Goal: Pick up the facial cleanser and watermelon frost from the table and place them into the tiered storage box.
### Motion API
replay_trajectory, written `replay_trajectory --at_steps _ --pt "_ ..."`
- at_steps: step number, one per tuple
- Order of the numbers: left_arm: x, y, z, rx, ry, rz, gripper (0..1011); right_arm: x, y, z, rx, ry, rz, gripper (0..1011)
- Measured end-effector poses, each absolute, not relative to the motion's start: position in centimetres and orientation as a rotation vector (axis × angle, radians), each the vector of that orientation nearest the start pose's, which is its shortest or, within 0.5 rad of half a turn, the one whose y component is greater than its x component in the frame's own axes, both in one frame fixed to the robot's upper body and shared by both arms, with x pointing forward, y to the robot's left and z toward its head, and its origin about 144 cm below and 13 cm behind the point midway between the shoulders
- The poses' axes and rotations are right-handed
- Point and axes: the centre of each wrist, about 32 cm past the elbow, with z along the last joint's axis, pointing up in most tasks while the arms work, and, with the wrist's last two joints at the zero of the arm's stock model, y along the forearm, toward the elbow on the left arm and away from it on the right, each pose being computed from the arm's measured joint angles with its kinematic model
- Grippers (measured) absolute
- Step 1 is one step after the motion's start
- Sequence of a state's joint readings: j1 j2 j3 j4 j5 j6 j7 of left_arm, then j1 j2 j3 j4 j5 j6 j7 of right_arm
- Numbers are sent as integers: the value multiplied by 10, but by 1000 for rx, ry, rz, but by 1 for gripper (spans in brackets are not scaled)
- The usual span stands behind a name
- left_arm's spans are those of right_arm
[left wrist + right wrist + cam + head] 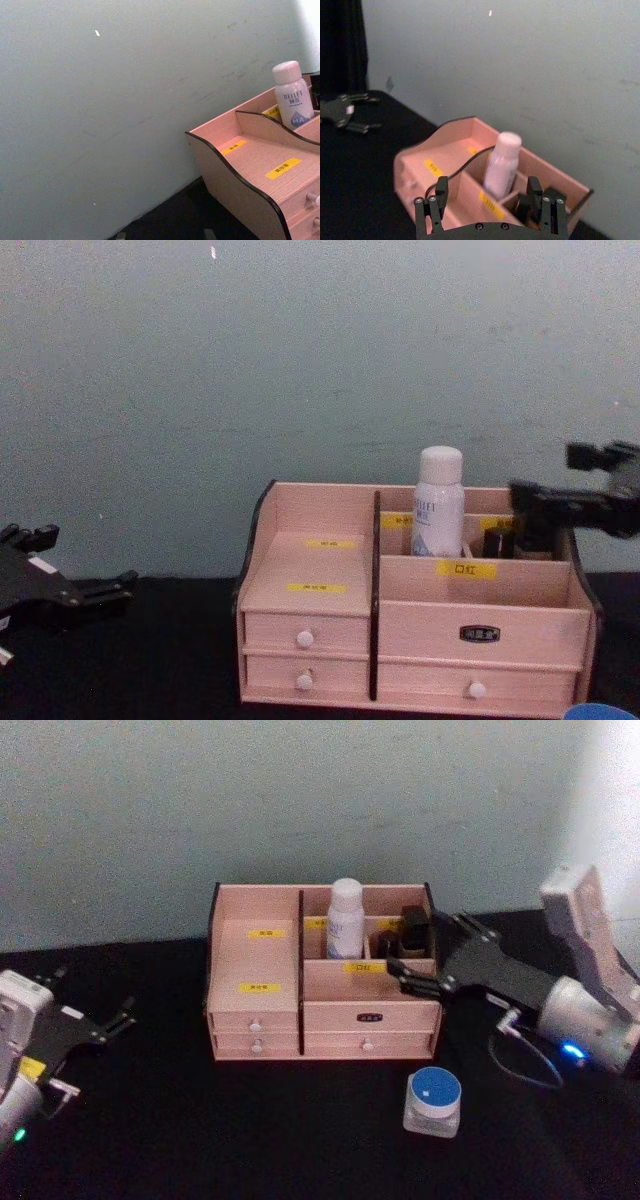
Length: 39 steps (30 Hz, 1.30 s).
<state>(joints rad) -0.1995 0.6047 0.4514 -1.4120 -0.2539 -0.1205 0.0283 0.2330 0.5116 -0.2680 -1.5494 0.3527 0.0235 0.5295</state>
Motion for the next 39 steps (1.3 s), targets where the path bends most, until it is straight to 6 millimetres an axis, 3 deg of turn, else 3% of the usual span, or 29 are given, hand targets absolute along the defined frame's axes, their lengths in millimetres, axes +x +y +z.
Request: replay_trajectory --at_steps 9,17,39 --pt "489 310 1140 304 -285 1248 1001 475 -320 1209 -188 -119 -782 1000" --pt "489 310 1140 304 -285 1248 1001 457 -325 1200 -263 -30 -750 1000" --pt "489 310 1140 305 -285 1248 1001 450 -326 1182 -396 87 -729 1000"
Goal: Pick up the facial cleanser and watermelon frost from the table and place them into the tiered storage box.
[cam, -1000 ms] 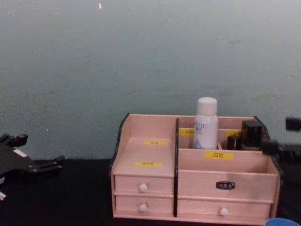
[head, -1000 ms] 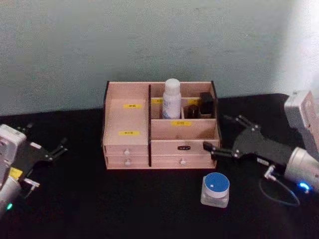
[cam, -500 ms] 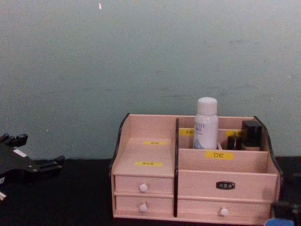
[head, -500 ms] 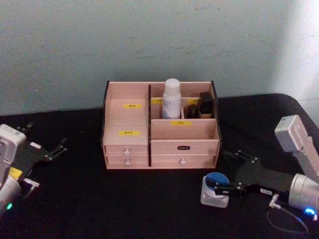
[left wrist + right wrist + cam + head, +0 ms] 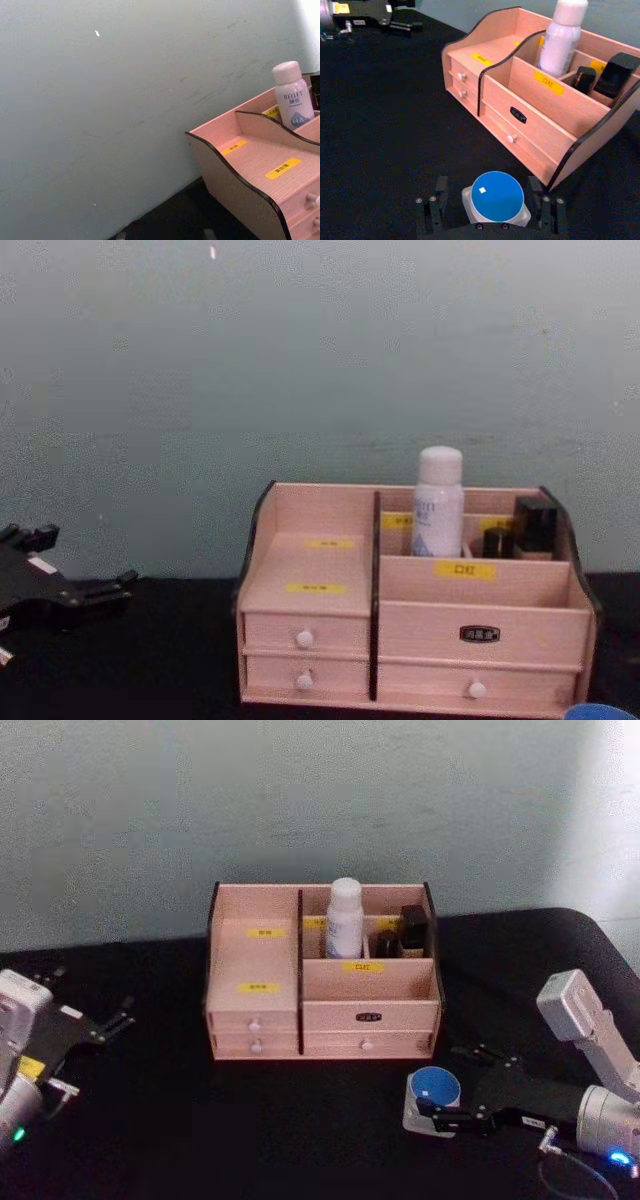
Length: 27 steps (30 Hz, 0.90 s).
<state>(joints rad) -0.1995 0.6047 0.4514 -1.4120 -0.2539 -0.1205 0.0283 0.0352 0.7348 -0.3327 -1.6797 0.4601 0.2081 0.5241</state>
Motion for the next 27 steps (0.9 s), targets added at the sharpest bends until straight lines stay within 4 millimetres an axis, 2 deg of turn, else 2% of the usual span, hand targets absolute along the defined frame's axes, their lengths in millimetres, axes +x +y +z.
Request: replay_trajectory --at_steps 27 --pt "489 310 1140 304 -285 1248 1001 459 -325 1172 -437 123 -748 1000"
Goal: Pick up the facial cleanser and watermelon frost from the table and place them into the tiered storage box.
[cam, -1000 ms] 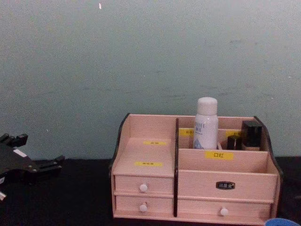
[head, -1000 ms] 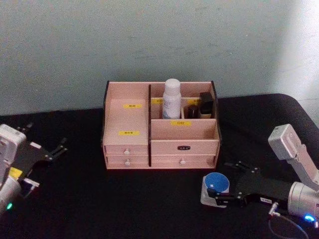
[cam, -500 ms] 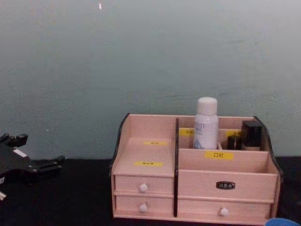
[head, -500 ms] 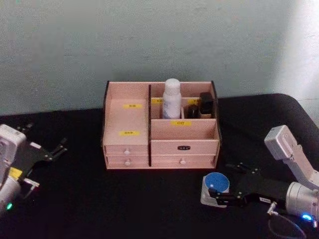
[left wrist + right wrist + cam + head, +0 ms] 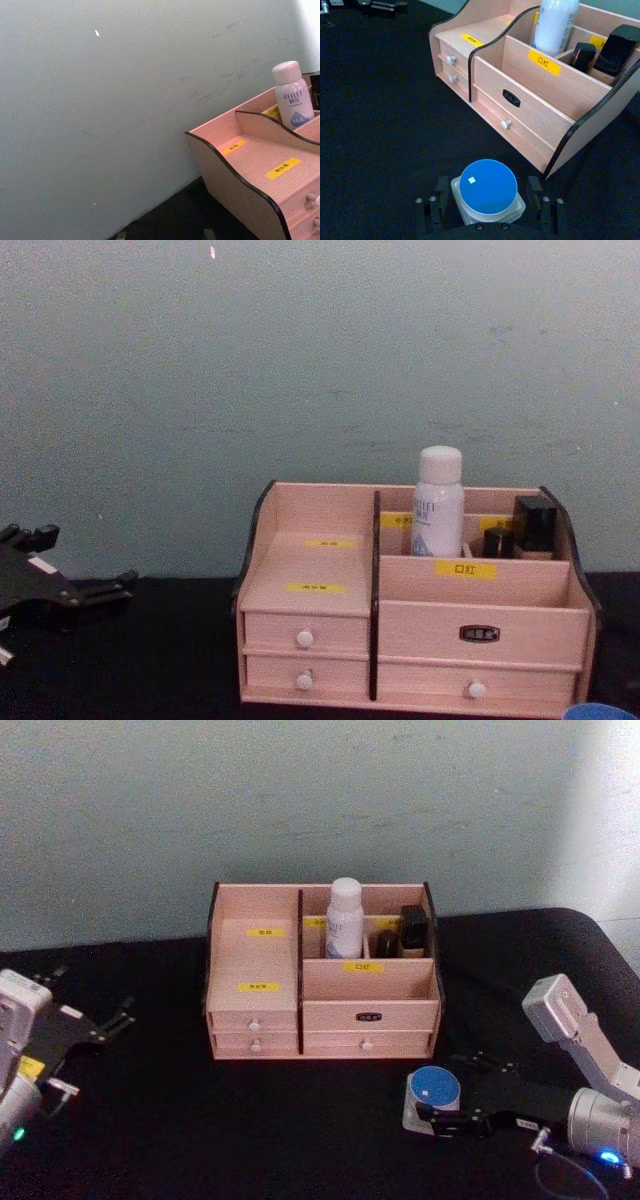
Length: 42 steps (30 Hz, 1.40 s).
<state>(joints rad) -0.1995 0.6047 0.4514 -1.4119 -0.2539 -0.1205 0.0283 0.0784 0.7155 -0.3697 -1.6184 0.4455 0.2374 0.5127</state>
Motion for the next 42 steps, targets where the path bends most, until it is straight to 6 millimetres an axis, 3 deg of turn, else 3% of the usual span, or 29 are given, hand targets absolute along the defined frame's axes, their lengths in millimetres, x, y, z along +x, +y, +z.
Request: replay_trajectory --at_steps 42 --pt "489 310 1140 305 -285 1248 1001 468 -323 1165 -461 184 -761 1000"
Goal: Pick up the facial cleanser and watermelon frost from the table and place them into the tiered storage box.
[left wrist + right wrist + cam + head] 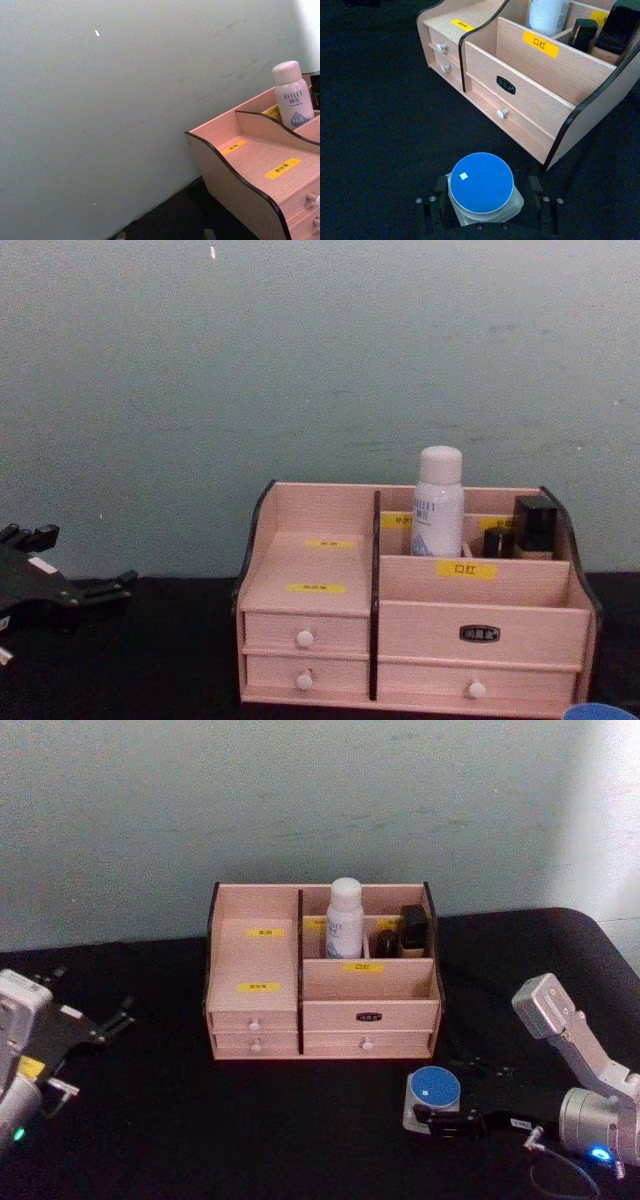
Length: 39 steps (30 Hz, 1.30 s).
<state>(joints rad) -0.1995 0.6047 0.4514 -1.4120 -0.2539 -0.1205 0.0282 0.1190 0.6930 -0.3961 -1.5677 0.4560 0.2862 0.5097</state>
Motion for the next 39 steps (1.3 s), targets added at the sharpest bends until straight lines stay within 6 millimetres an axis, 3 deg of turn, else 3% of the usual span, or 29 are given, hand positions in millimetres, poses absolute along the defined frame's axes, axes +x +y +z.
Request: replay_trajectory --at_steps 39 --pt "489 310 1140 305 -285 1248 1001 468 -323 1165 -460 184 -762 1000"
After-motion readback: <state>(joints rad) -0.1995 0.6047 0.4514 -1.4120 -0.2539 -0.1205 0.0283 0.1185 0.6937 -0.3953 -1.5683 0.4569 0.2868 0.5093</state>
